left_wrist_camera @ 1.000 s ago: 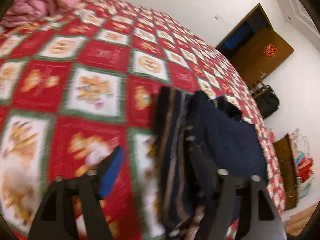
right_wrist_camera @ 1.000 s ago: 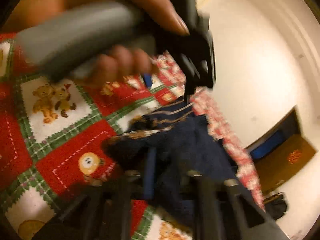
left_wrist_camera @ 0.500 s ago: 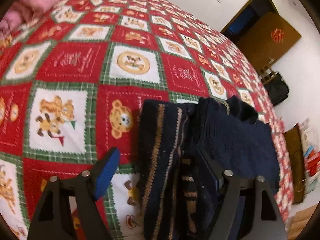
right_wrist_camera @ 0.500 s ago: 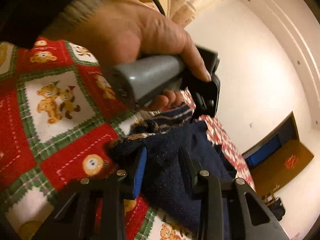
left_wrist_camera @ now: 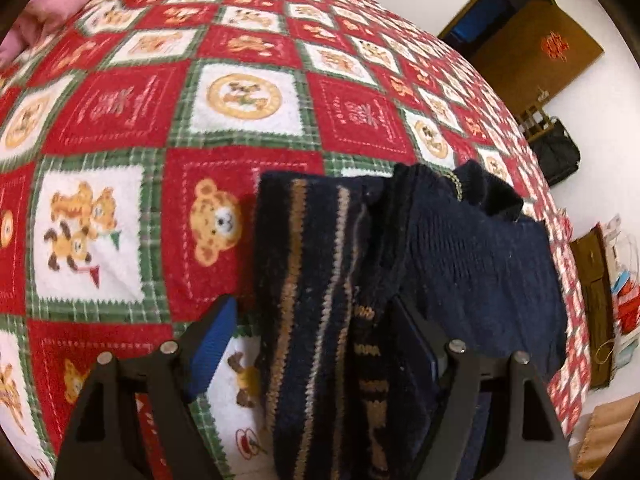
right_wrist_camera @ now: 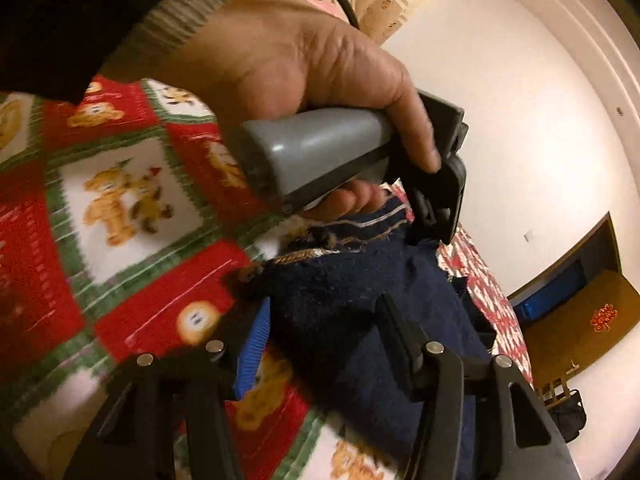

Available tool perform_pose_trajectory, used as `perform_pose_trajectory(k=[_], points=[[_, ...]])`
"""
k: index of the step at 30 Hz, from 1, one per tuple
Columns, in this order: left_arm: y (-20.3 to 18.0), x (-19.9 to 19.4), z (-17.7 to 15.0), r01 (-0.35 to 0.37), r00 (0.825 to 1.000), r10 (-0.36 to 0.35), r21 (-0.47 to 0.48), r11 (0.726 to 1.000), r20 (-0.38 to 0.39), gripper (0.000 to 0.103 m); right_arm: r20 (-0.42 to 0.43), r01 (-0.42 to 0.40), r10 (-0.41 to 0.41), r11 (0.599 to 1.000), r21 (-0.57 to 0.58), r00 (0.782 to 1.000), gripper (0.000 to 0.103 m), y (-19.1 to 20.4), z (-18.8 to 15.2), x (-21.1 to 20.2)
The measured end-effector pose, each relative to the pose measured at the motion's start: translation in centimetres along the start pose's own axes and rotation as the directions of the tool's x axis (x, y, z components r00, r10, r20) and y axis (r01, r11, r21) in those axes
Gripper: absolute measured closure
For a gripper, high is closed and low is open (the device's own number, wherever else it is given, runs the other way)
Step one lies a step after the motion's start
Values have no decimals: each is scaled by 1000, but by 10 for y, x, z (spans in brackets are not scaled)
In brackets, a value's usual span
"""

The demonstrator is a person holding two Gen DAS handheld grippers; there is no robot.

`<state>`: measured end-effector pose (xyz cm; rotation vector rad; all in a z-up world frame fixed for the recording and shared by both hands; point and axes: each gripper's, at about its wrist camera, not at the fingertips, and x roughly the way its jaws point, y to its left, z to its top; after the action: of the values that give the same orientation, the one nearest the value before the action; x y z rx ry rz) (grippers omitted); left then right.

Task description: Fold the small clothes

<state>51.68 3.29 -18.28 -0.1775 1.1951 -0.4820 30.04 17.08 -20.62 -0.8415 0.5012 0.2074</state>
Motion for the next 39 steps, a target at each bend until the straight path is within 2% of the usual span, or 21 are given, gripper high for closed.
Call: perform_pose_trajectory(k=[1, 3, 4, 5, 7, 15, 20, 26, 28, 30, 32, 34, 36, 39], points=[[-3, 2, 1, -22, 1000, 22, 25, 999, -3, 28, -7, -9, 9, 1000, -1, 1000, 78, 1, 0, 1], [-6, 2, 3, -32, 999, 32, 48, 998, 7, 47, -13, -17, 17, 1000, 1, 1000, 84, 5, -3, -1], [-5, 2, 4, 7, 1000, -7, 37, 999, 4, 69, -3, -19, 19, 1000, 1, 1000, 87, 6, -4, -3], [-5, 1, 4, 35, 999, -35, 23, 999, 4, 77, 7, -21, 21, 1000, 8, 1000, 88, 5, -5, -7], [-8, -3, 3, 20, 999, -21, 45, 999, 31, 82, 28, -34, 33, 999, 39, 999, 90, -2, -6, -13], [-15, -26, 1, 26, 993, -26, 1, 1000, 111, 85, 103, -60, 47, 990, 130, 994, 93, -34, -24, -44], [-32, -40, 5, 36, 988, -31, -30, 999, 151, 86, 120, -63, 36, 971, 231, 992, 94, -77, -49, -58], [-74, -52, 11, 73, 974, -62, -42, 996, 219, 87, 130, -51, 6, 937, 347, 992, 97, -136, -78, -73], [-87, -55, 13, 76, 968, -64, -42, 996, 242, 87, 128, -26, -23, 928, 372, 992, 103, -153, -89, -76], [-103, -57, 15, 77, 962, -65, -37, 996, 266, 87, 131, 15, -72, 919, 394, 989, 103, -168, -101, -83], [-116, -57, 18, 81, 960, -69, -35, 996, 271, 88, 121, 22, -81, 906, 422, 989, 103, -180, -110, -89], [-135, -53, 20, 70, 962, -64, -13, 997, 264, 88, 99, 26, -78, 894, 448, 992, 103, -192, -120, -87], [-153, -46, 23, 48, 965, -48, 9, 999, 259, 89, 65, 2, -37, 882, 471, 997, 103, -205, -133, -72], [-165, -36, 25, 18, 972, -26, 36, 999, 234, 94, 53, -66, 43, 819, 570, 998, 102, -217, -155, -70]])
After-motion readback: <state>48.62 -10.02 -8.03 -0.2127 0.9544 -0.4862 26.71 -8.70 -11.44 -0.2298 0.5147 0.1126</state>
